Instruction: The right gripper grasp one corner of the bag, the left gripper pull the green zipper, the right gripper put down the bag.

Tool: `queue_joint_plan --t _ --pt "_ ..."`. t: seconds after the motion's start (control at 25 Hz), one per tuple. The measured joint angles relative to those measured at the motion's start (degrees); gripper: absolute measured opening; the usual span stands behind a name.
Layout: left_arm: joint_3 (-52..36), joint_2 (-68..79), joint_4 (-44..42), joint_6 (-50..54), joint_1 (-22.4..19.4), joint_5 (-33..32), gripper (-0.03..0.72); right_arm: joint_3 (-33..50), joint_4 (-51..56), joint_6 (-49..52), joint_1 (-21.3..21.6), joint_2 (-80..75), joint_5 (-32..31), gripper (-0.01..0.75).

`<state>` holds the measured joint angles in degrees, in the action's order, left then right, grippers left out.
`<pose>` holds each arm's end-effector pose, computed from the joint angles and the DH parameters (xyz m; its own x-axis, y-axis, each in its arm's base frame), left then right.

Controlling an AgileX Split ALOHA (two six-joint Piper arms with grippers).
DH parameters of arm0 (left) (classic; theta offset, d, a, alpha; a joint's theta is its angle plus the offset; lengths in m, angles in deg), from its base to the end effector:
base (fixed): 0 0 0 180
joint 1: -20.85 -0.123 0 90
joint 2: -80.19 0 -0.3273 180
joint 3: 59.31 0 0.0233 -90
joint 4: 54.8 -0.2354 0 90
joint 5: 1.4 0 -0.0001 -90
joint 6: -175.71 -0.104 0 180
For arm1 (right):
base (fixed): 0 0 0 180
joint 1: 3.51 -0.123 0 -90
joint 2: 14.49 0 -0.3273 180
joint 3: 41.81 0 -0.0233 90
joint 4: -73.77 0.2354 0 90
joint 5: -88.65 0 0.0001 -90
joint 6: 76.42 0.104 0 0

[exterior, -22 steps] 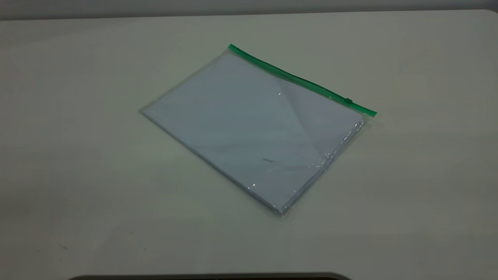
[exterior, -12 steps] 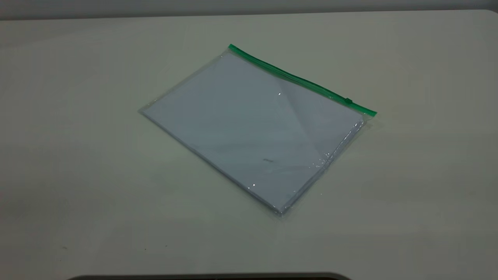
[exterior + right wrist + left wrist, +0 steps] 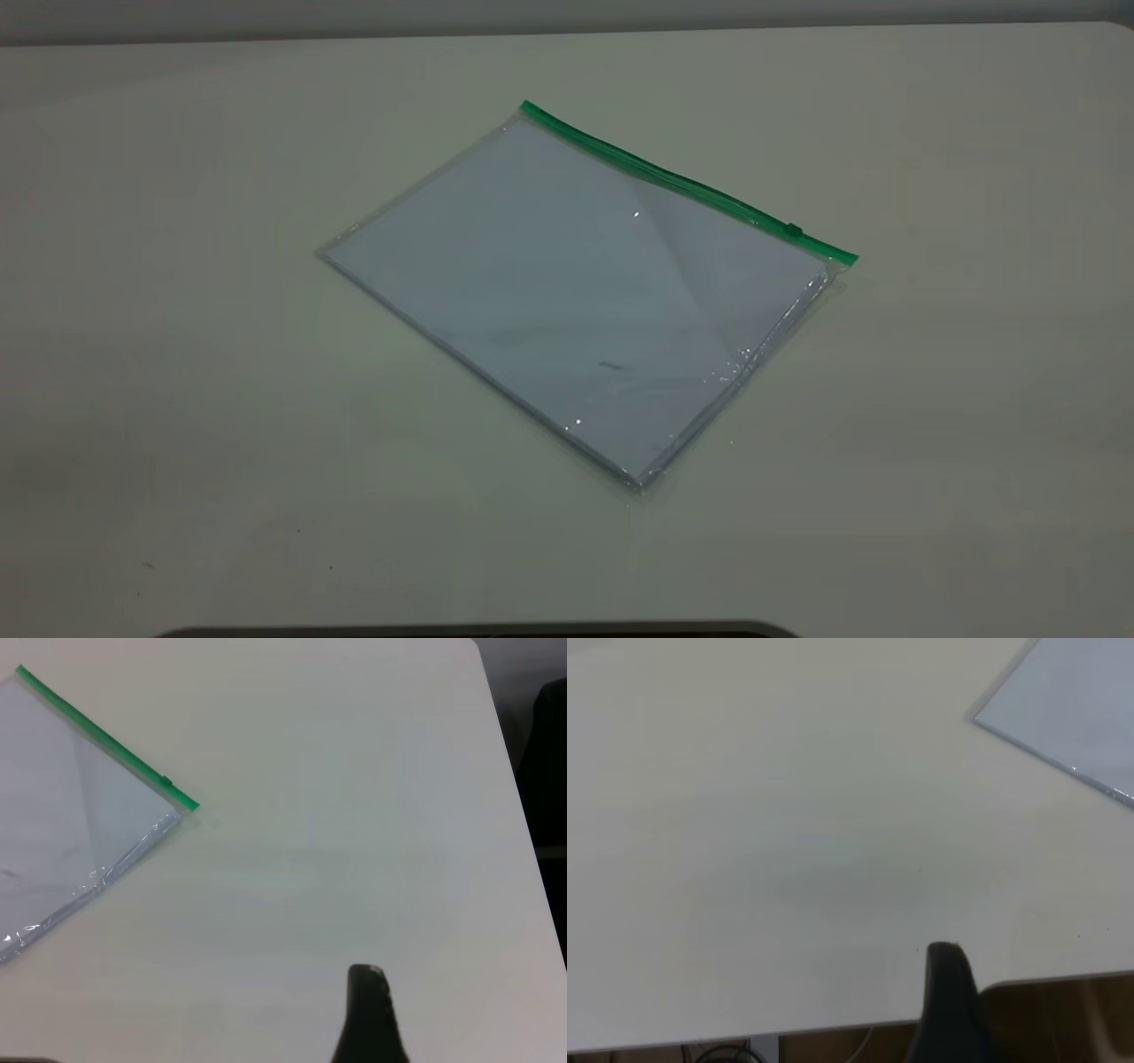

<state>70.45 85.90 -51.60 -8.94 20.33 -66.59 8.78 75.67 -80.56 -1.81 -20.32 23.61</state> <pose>-0.0548 -0.0058 0.2529 -0.5138 0.0529 -0.8563 0.0641 0.9977 0.0232 -0.0536 0.0047 0.2515 -0.5208 -0.0428 -0.8526 -0.0264 0.9991 -0.0340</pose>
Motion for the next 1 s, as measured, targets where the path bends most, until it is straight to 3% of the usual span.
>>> queue_joint_plan --t 0.44,0.64,0.8,1.0 --pt "0.2 0.31 -0.4 1.46 0.0 0.44 0.58 0.0 -0.05 0.0 0.0 0.0 0.02 0.591" --pt "4.85 8.92 -1.99 4.65 0.0 3.68 0.58 -1.54 0.43 1.77 0.0 -0.25 1.22 0.591" --pt "8.66 21.62 -2.12 4.65 0.0 8.57 0.58 -5.79 3.85 2.41 0.0 -6.87 2.97 0.591" --pt "13.79 39.63 -0.82 4.65 0.0 19.3 0.58 -8.67 7.74 1.04 0.0 -20.98 8.07 0.591"
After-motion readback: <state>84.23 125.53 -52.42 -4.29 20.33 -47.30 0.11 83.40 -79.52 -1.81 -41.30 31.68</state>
